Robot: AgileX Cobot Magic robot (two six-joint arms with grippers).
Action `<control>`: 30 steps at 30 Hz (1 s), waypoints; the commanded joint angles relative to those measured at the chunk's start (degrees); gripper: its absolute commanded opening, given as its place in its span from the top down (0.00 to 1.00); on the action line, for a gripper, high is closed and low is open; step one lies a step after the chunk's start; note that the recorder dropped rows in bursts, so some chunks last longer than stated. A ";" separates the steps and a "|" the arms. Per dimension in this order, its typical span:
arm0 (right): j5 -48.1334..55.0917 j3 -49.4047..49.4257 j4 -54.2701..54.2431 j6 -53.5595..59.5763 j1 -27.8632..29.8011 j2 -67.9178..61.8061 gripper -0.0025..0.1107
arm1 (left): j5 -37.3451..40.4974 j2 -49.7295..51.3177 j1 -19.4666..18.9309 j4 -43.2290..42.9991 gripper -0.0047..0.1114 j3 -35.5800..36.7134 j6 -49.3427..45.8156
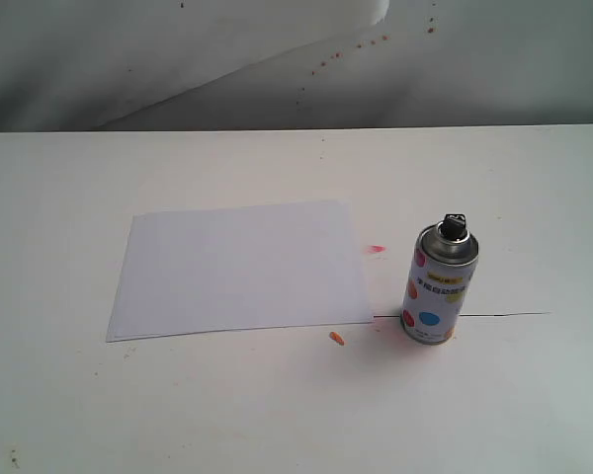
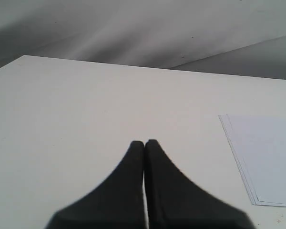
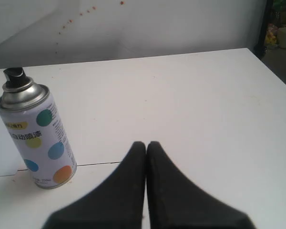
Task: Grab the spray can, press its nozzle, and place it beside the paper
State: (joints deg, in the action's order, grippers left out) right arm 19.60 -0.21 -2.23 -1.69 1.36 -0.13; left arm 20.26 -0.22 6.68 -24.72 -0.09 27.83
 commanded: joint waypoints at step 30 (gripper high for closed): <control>-23.73 0.21 -0.97 -0.04 -0.30 0.13 0.98 | 0.15 0.22 0.23 0.19 0.96 0.09 0.43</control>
State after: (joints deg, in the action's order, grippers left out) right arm -3.22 -0.21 -2.83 -1.69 1.36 -0.13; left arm 20.26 -0.22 6.68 -24.72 -0.09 27.83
